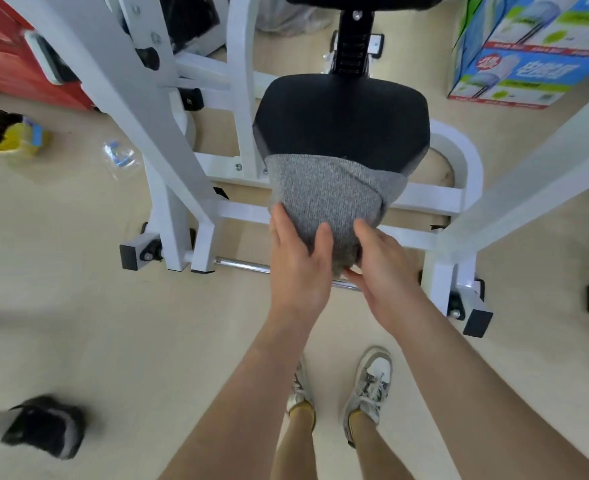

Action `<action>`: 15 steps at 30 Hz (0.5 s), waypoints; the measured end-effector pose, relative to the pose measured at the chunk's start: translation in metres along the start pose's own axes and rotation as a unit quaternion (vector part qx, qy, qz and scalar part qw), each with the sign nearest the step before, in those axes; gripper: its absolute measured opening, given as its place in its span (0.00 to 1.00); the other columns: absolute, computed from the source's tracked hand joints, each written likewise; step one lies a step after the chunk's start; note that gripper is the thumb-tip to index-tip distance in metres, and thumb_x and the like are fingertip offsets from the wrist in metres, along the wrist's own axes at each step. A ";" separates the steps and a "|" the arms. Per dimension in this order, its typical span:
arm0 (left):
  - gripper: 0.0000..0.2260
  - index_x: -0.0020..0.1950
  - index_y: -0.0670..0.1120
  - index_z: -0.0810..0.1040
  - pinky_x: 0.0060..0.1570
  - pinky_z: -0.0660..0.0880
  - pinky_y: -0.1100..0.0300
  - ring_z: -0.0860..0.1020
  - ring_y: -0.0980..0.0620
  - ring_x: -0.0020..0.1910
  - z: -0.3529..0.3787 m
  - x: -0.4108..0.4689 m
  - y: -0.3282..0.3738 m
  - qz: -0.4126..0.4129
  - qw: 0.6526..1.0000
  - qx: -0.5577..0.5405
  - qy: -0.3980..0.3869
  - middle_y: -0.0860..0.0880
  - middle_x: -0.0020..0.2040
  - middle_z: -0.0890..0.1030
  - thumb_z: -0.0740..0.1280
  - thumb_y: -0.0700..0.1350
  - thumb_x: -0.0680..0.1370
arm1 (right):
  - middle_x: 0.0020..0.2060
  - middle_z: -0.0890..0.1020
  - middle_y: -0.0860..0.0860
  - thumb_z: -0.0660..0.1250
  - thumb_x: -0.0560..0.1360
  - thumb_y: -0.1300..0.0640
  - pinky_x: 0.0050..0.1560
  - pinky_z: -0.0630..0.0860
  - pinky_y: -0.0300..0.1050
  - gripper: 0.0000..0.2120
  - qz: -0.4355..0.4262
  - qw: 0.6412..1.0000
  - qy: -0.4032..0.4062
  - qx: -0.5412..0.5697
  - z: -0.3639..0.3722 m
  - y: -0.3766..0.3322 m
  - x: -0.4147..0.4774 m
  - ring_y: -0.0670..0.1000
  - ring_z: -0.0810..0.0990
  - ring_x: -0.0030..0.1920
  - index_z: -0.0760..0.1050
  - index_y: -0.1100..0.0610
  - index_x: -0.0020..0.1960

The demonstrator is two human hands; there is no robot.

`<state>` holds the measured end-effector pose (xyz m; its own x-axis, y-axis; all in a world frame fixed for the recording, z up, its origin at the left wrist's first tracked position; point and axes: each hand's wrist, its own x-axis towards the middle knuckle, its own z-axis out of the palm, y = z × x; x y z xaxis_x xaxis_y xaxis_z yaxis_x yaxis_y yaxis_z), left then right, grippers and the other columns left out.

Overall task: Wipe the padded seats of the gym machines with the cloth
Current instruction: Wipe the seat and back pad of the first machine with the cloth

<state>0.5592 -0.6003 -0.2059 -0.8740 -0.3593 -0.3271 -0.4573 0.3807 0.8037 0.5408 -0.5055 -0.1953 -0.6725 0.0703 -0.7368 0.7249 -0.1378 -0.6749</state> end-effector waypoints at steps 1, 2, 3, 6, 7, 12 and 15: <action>0.30 0.75 0.42 0.54 0.67 0.64 0.50 0.64 0.46 0.68 0.003 0.004 0.005 0.007 1.000 0.014 0.011 0.42 0.72 0.64 0.62 0.50 0.78 | 0.57 0.79 0.58 0.61 0.69 0.38 0.61 0.75 0.60 0.28 -0.009 1.000 0.002 -0.022 0.006 0.000 0.004 0.57 0.79 0.57 0.72 0.57 0.60; 0.31 0.76 0.41 0.52 0.68 0.63 0.51 0.63 0.45 0.69 0.006 0.008 0.008 0.012 0.999 0.024 0.023 0.41 0.72 0.63 0.62 0.49 0.78 | 0.58 0.79 0.56 0.61 0.66 0.37 0.62 0.74 0.58 0.34 -0.014 0.999 0.006 -0.038 0.012 0.000 0.007 0.55 0.78 0.58 0.69 0.58 0.64; 0.32 0.76 0.40 0.51 0.68 0.62 0.52 0.63 0.44 0.68 0.010 0.011 0.009 0.011 0.999 0.040 0.028 0.40 0.72 0.62 0.62 0.50 0.78 | 0.58 0.78 0.55 0.60 0.67 0.38 0.62 0.73 0.55 0.36 -0.017 0.999 0.007 -0.044 0.015 0.000 0.012 0.54 0.78 0.59 0.66 0.59 0.67; 0.34 0.75 0.37 0.55 0.67 0.57 0.60 0.60 0.41 0.68 0.017 0.015 0.003 0.028 0.986 0.166 0.016 0.38 0.74 0.57 0.52 0.59 0.78 | 0.60 0.77 0.55 0.58 0.76 0.44 0.63 0.73 0.51 0.29 -0.023 0.998 0.015 -0.055 0.018 -0.003 0.027 0.53 0.77 0.60 0.64 0.63 0.68; 0.34 0.76 0.36 0.54 0.68 0.56 0.59 0.59 0.39 0.69 0.017 0.015 0.002 0.034 0.980 0.194 0.014 0.37 0.75 0.55 0.51 0.59 0.78 | 0.60 0.78 0.55 0.59 0.76 0.45 0.63 0.73 0.51 0.27 -0.018 0.998 0.021 -0.053 0.018 -0.003 0.034 0.53 0.77 0.59 0.65 0.63 0.68; 0.30 0.77 0.39 0.51 0.75 0.44 0.45 0.45 0.38 0.77 0.020 0.025 0.015 0.124 0.886 0.446 -0.004 0.36 0.77 0.50 0.38 0.55 0.80 | 0.57 0.80 0.54 0.60 0.76 0.43 0.58 0.77 0.49 0.26 0.013 0.999 0.039 0.025 0.014 -0.012 0.052 0.51 0.80 0.56 0.69 0.62 0.64; 0.26 0.78 0.42 0.46 0.75 0.43 0.49 0.43 0.48 0.78 0.029 0.048 0.033 0.174 0.867 0.463 -0.067 0.45 0.79 0.46 0.42 0.51 0.82 | 0.57 0.81 0.52 0.57 0.78 0.43 0.60 0.77 0.48 0.20 0.038 0.994 -0.006 0.098 0.005 -0.024 0.063 0.49 0.81 0.55 0.74 0.55 0.61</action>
<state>0.4972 -0.5804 -0.2096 -0.9684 -0.0082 -0.2494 -0.0451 0.9888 0.1426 0.4805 -0.5028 -0.2254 -0.6196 0.0410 -0.7839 0.7315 -0.3320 -0.5955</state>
